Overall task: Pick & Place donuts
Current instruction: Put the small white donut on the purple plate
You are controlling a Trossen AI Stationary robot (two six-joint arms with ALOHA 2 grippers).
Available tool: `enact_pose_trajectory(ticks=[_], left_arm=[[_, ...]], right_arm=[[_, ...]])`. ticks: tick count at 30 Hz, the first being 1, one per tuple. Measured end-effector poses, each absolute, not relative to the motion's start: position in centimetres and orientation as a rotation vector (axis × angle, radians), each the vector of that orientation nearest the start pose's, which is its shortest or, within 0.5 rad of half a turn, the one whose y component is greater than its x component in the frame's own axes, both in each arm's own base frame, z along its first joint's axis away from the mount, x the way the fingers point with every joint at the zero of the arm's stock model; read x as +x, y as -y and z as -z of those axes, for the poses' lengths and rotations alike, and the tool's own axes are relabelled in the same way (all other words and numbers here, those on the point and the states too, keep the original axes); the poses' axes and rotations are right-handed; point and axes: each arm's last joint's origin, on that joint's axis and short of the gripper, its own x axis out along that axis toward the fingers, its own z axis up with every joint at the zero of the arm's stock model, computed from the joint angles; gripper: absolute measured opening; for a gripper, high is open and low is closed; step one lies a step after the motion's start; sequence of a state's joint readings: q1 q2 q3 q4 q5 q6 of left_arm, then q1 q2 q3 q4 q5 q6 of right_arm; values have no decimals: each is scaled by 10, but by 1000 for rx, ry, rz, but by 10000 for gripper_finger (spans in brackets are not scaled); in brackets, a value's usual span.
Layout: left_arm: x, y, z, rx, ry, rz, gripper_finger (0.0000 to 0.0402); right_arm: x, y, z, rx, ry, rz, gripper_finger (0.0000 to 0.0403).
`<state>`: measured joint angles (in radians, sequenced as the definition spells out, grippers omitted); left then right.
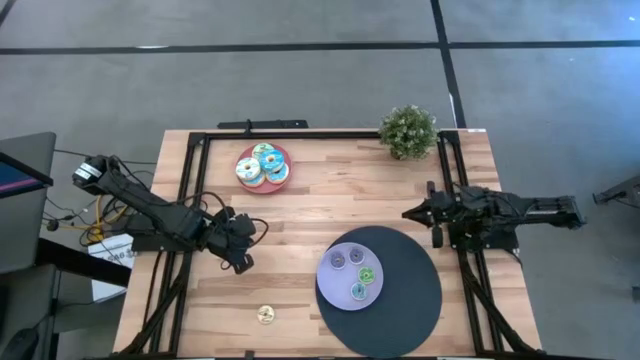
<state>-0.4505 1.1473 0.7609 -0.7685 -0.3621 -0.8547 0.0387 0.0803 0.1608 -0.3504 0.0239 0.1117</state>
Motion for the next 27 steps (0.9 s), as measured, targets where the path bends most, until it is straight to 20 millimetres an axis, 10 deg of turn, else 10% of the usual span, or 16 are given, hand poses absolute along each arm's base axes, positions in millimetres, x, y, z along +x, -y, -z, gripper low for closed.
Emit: enact_pose_trajectory(ticks=[27], left_arm=[[186,77,-222,-307,-947,-385,2]], right_arm=[[87,-1,-170,58,-318,145,0]])
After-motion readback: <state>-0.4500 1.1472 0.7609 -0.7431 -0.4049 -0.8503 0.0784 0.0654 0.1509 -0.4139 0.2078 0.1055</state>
